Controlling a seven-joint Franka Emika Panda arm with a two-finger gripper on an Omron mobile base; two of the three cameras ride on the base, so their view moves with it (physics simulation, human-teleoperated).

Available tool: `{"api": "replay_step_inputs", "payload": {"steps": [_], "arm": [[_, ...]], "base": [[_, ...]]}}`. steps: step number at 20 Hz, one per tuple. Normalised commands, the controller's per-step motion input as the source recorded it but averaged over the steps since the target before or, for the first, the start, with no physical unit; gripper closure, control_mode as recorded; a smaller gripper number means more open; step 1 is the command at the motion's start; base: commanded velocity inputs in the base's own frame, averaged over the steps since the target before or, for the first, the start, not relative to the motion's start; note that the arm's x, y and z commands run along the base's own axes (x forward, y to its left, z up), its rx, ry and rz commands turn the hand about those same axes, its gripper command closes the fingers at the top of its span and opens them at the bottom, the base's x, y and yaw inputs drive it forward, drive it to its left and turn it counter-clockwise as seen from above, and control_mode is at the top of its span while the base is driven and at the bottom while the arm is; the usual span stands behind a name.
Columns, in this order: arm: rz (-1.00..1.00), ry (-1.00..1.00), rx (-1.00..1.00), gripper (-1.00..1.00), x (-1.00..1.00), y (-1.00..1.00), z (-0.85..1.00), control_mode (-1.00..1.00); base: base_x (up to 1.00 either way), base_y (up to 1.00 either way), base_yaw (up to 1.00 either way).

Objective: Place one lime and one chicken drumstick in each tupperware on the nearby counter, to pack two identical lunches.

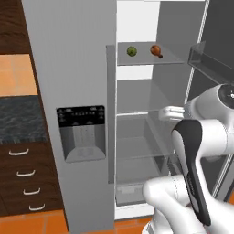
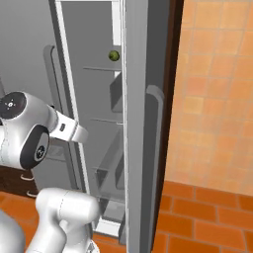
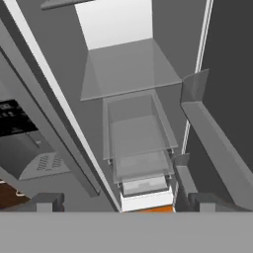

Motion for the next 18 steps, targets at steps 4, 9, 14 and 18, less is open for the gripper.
{"api": "replay_step_inputs", "payload": {"steps": [4,9,14,18], "arm": [[-0.04,-0.06,0.00,-1.00,-0.04,-0.01,0.33,-1.00],[-0.02,-0.12,0.01,-1.00,0.28,0.00,0.96,-1.00],[0.00,-0.02,0.00,-1.00,0.96,0.00,0.95,-1.00],[0.00,-0.08,0.00,-1.00,0.79,0.00,0.88,-1.00]], "base": [[0.27,0.00,-0.06],[0.00,0.00,0.00],[0.00,0.00,0.00],[0.00,0.00,0.00]]}}
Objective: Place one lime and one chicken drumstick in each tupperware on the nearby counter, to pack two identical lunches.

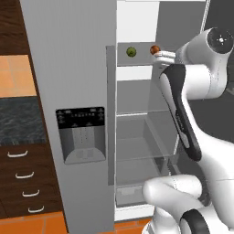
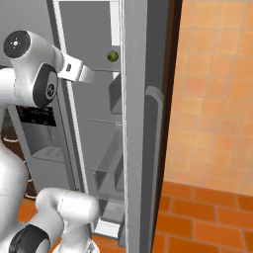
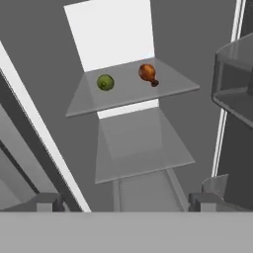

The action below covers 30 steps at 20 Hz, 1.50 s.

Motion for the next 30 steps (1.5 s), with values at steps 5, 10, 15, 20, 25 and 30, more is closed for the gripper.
{"api": "replay_step_inputs", "payload": {"steps": [5,10,15,20,25,30], "arm": [[-0.02,-0.10,-0.07,-1.00,0.75,-0.04,0.44,-1.00],[-0.03,0.00,-0.14,-1.00,0.97,-0.23,-0.20,-1.00],[-0.01,0.01,-0.11,-1.00,1.00,-0.30,-0.31,-1.00],[0.00,0.00,-0.06,-1.00,0.96,-0.37,-0.20,-1.00],[0.00,0.01,-0.01,-1.00,1.00,-0.28,0.00,-1.00],[0.00,0.07,0.00,-1.00,0.80,-0.29,-0.06,-1.00]], "base": [[0.00,0.00,0.00],[0.00,0.00,0.00],[0.00,0.00,0.00],[0.00,0.00,0.00],[0.00,0.00,0.00],[0.00,0.00,0.00]]}}
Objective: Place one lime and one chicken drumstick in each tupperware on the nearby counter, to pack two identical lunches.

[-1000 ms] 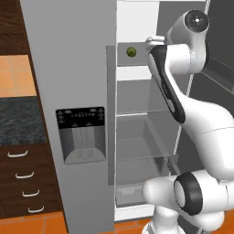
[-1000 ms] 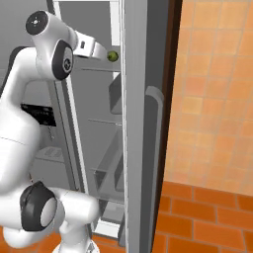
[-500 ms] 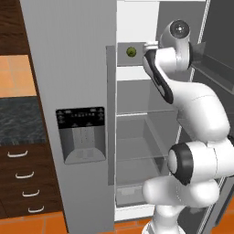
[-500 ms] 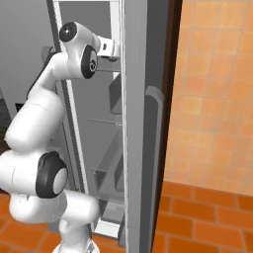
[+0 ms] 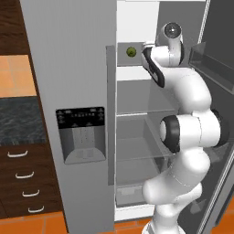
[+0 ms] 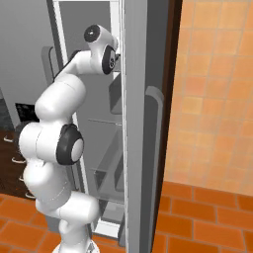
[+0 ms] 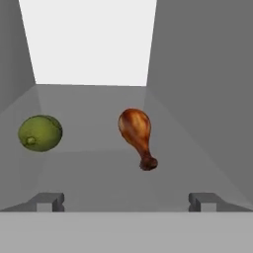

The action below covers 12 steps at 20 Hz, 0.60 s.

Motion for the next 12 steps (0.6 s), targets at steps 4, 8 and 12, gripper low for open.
{"api": "replay_step_inputs", "payload": {"steps": [4,8,12], "arm": [[0.00,0.12,0.00,-1.00,0.70,-0.31,-0.17,-1.00],[0.00,0.10,-0.03,-1.00,0.75,-0.25,-0.28,-1.00],[0.00,0.04,-0.05,-1.00,0.85,-0.21,-0.29,-1.00]], "base": [[0.00,0.00,0.00],[0.00,0.00,0.00],[0.00,0.00,0.00]]}}
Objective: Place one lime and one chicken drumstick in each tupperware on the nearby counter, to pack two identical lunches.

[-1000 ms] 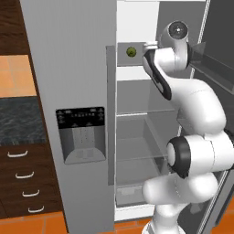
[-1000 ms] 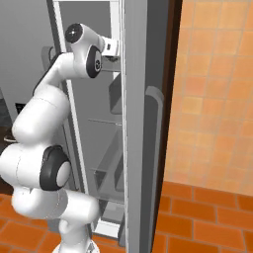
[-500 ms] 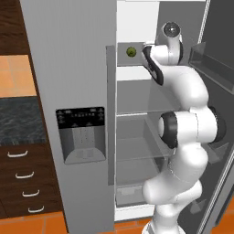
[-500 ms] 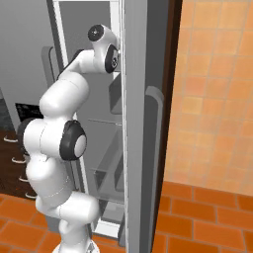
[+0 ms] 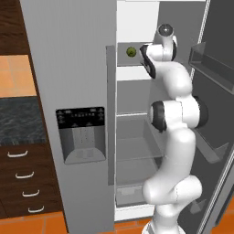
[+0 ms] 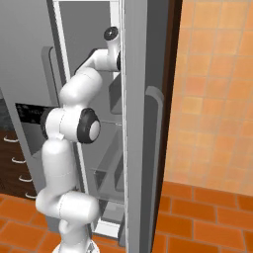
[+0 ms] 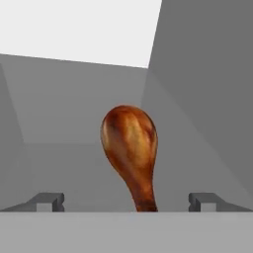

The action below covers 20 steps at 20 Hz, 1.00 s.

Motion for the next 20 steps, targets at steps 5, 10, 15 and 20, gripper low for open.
{"api": "replay_step_inputs", "payload": {"steps": [5,10,15,20], "arm": [[0.00,0.01,-0.02,-1.00,0.66,-0.22,-0.21,-1.00],[0.00,0.03,0.00,1.00,0.23,-0.23,-0.19,-1.00],[0.00,0.06,0.00,1.00,0.17,-0.04,-0.32,-1.00],[0.01,0.01,0.00,1.00,0.08,0.13,-0.33,-1.00]], "base": [[0.00,0.00,0.00],[0.00,0.00,0.00],[0.00,0.00,0.00],[0.00,0.00,0.00]]}}
